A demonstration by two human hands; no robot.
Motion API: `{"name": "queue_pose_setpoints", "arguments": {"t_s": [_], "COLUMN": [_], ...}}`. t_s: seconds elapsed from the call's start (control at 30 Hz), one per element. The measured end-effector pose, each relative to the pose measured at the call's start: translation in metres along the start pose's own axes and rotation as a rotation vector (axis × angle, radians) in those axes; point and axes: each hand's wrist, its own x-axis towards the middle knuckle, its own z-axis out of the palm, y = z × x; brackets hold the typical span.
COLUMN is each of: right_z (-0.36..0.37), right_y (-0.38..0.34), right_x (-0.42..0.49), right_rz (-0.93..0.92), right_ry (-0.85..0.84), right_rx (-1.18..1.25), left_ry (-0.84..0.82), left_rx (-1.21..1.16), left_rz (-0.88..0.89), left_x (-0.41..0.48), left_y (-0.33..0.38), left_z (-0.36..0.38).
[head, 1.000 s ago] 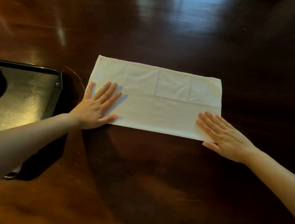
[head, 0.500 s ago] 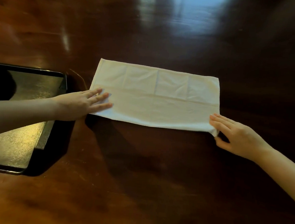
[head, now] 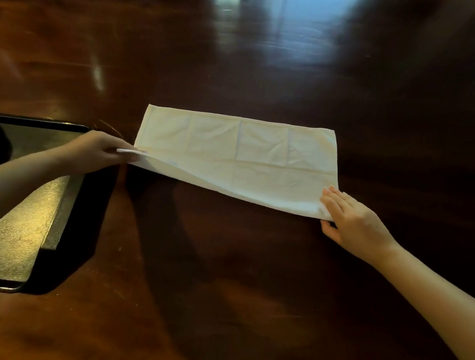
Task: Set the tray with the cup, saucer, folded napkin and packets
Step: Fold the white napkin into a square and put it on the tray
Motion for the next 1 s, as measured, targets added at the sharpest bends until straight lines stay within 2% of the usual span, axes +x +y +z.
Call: {"name": "queue_pose_setpoints", "arguments": {"t_s": [0.1,0.23,0.33,0.43,0.5,0.57,0.7,0.83,1.0], "right_z": [-0.001,-0.023,-0.035,-0.037,-0.029,-0.018,0.000,0.013,0.018], "right_y": [0.010,0.020,0.023,0.022,0.019,0.014,0.013,0.025,0.034], "right_x": [0.000,0.008,0.022,0.037,0.049,0.066,0.095,0.100,0.107], "right_rz": [0.008,0.383,0.568,0.707,0.802,0.898,1.037,1.034,1.019], "right_ry": [0.039,0.030,0.032,0.220,0.330,0.420,0.534,0.453,0.338], "right_rx": [0.088,0.621,0.828,1.054,1.122,1.071,0.761,0.525,0.386], "left_ry": [-0.001,0.069,0.210,0.413,0.566,0.705,0.855,0.872,0.843], "left_rx": [-0.253,-0.461,-0.513,-0.673,-0.715,-0.732,-0.631,-0.440,-0.332], "left_rz": [-0.152,-0.188,-0.191,-0.149,-0.125,-0.169,-0.313,-0.364,-0.413], "left_x": [0.002,0.006,0.007,0.010,0.016,0.025,0.045,0.057,0.064], "left_y": [0.000,0.005,0.013,0.017,0.024,0.032,0.039,0.035,0.032], "left_z": [-0.003,-0.001,0.006,0.018,0.031,0.046,0.065,0.068,0.061]}}
